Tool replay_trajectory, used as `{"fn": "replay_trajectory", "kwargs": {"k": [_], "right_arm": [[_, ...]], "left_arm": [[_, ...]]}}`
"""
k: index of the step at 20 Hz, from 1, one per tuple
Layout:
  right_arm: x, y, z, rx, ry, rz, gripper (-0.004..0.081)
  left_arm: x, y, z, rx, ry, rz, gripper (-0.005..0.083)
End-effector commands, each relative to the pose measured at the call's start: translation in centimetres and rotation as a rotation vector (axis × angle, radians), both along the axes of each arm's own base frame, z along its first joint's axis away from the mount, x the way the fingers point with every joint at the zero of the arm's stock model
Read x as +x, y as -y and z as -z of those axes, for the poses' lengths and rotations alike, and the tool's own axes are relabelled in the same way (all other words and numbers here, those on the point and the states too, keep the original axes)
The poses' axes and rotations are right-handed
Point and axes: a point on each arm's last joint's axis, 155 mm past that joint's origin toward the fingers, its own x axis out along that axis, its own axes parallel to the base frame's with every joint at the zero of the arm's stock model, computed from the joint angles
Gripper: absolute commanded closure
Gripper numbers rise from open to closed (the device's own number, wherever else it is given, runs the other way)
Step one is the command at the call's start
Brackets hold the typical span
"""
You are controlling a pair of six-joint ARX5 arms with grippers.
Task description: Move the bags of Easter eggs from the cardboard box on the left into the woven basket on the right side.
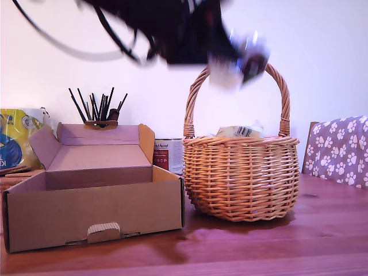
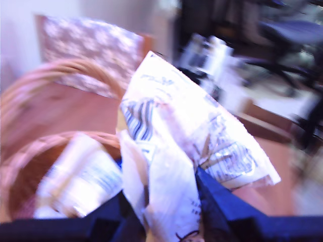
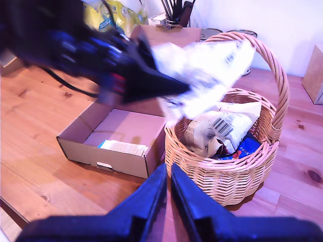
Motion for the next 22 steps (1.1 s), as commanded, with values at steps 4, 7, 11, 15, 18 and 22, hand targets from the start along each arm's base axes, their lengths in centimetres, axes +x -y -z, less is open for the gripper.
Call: {"fn": "replay_trajectory", "kwargs": {"k": [4, 7, 11, 15, 18, 22], "right_arm": [[0.0, -0.1, -0.3, 0.007, 0.007, -0.002, 0.0783], [0.0, -0.1, -0.3, 0.007, 0.007, -0.003, 0.0783], [-0.1, -0.1, -0.3, 0.007, 0.006, -0.006, 0.0783], [-0.1, -0.1, -0.3, 0.008, 0.006, -0.007, 0.0783], [-0.1, -0.2, -0.3, 0.009, 0.005, -0.012, 0.0783], [-0.2, -0.2, -0.2, 0.006, 0.001, -0.012, 0.0783]], "left_arm": [[3.3, 1.0, 1.9, -0.003, 0.032, -0.081, 0.0644], [4.6, 1.9, 4.7, 0.046, -0.009, -0.097, 0.0644], [4.5, 1.2, 9.4, 0.183, -0.118, -0.115, 0.0644], [3.2, -0.1, 12.5, 0.305, -0.198, -0.100, 0.0644], [3.1, -0.1, 12.3, 0.307, -0.203, -0.100, 0.0554], [2.9, 0.6, 8.6, 0.275, -0.197, -0.066, 0.0260]]}}
